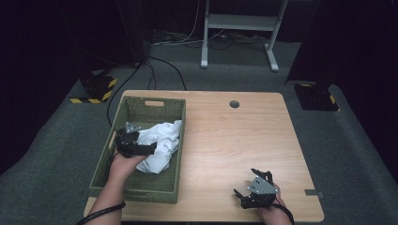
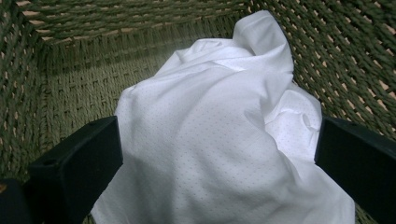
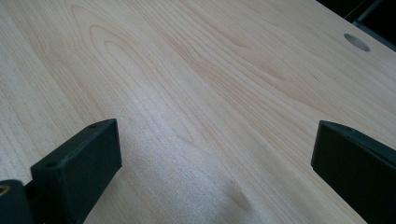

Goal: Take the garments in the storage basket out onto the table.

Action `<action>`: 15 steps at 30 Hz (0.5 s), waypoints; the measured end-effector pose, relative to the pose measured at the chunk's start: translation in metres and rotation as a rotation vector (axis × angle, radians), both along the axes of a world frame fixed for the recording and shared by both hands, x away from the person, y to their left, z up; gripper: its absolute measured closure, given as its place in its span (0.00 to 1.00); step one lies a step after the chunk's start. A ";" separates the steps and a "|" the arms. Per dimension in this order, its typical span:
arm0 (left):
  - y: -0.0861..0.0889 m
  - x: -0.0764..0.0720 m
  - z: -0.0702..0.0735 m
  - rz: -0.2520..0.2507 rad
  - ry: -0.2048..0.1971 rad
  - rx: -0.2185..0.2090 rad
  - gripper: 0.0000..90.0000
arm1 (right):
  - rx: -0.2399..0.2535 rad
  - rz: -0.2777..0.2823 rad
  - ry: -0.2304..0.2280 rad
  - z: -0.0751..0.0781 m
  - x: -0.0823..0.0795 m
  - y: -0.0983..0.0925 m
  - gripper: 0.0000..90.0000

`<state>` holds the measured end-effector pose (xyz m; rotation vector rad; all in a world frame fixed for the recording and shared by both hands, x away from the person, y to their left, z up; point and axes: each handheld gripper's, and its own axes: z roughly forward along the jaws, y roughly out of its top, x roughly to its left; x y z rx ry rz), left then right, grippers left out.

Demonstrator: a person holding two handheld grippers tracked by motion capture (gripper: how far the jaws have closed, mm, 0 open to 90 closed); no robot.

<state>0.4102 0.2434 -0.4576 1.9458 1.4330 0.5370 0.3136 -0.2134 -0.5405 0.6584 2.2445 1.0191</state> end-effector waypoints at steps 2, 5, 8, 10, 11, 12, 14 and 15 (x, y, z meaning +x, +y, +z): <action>0.000 0.002 -0.001 0.001 0.019 -0.008 0.01 | 0.000 0.000 0.000 0.000 0.000 0.000 0.02; 0.000 0.006 -0.002 0.005 0.040 -0.004 0.01 | 0.001 0.000 0.000 0.000 0.000 0.000 0.02; -0.001 0.010 -0.005 0.005 0.071 0.005 0.01 | 0.001 0.001 0.000 0.000 0.000 0.000 0.02; 0.000 0.013 -0.006 0.006 0.084 0.006 0.01 | 0.001 0.001 0.000 0.000 0.000 0.000 0.02; 0.000 0.014 -0.007 0.009 0.094 -0.004 0.01 | 0.000 0.001 0.000 0.000 0.000 0.000 0.02; 0.001 0.015 -0.008 0.013 0.107 -0.019 0.01 | 0.000 0.001 0.000 0.000 0.000 0.000 0.02; 0.002 0.017 -0.011 0.019 0.131 -0.019 0.01 | 0.000 0.002 0.000 0.000 0.000 0.000 0.02; 0.002 0.018 -0.012 0.018 0.142 -0.009 0.01 | 0.001 0.002 0.000 0.000 0.000 0.000 0.02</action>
